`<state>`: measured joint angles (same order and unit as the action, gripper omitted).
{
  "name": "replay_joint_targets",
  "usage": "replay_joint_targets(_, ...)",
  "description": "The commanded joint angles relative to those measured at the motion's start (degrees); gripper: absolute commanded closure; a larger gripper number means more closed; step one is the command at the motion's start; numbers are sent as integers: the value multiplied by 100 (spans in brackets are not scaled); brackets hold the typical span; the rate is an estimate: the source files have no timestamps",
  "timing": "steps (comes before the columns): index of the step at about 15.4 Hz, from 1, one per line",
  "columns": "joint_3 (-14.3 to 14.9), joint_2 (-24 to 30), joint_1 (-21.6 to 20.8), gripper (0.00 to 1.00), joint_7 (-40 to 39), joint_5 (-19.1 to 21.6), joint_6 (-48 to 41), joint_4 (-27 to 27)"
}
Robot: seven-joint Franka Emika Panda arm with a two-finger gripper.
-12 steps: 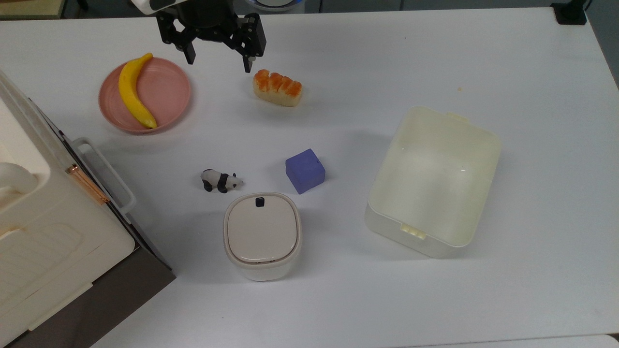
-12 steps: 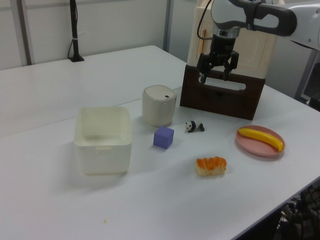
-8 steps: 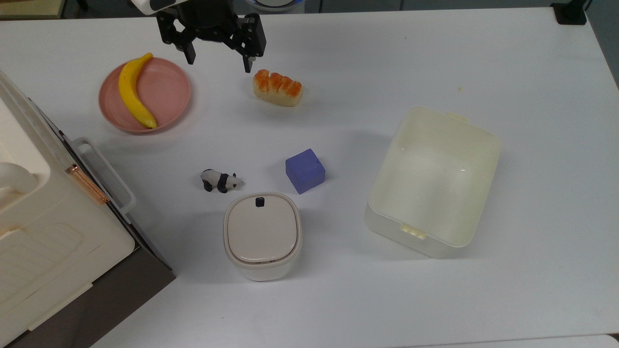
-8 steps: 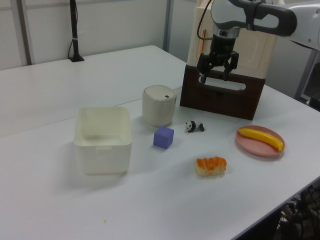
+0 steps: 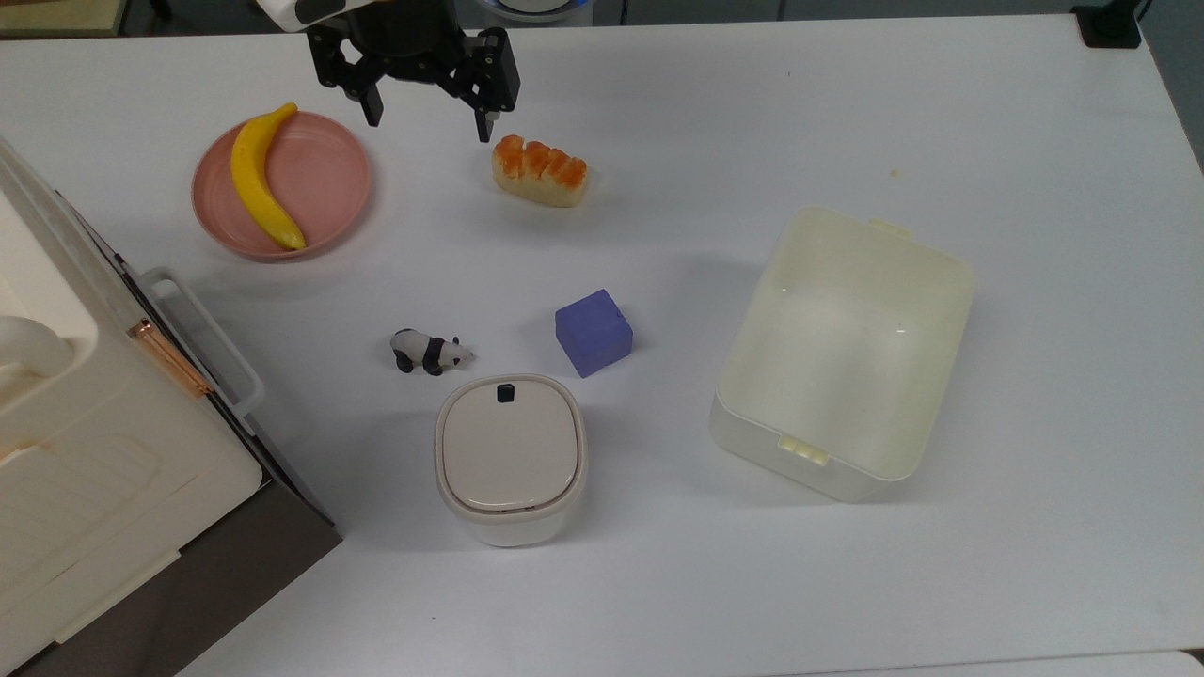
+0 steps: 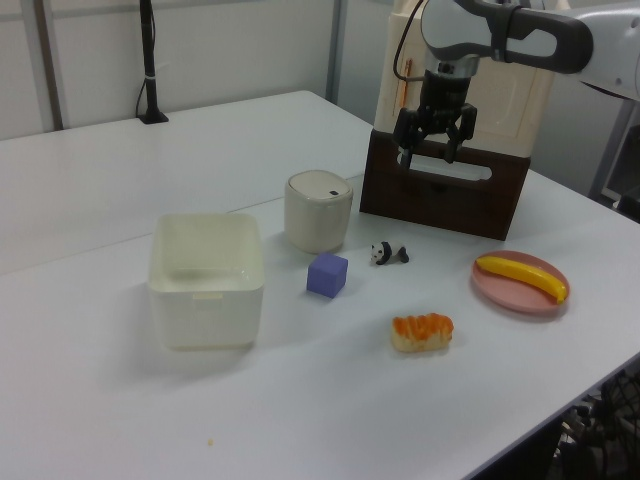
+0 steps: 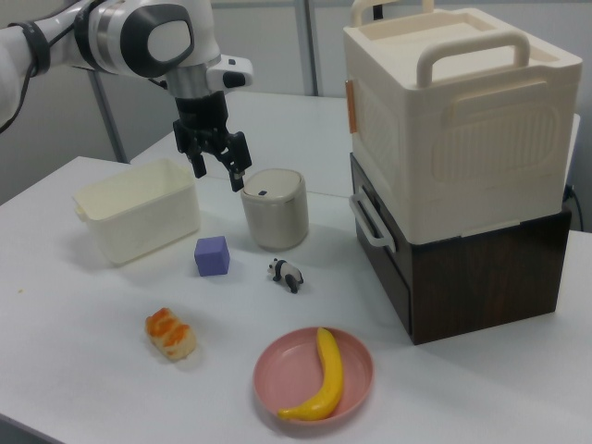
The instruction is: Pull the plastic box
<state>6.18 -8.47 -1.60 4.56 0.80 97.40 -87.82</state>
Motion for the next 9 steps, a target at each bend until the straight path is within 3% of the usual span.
replay_joint_targets(1,-90,48,37,0,-122,34,-28,-60)
replay_joint_targets(4,-108,-181,2,0,-131,367,-2,151)
replay_joint_targets(6,-125,-286,-199,0,-201,491,496,151)
replay_joint_targets(9,-125,-515,-603,0,-944,544,1060,151)
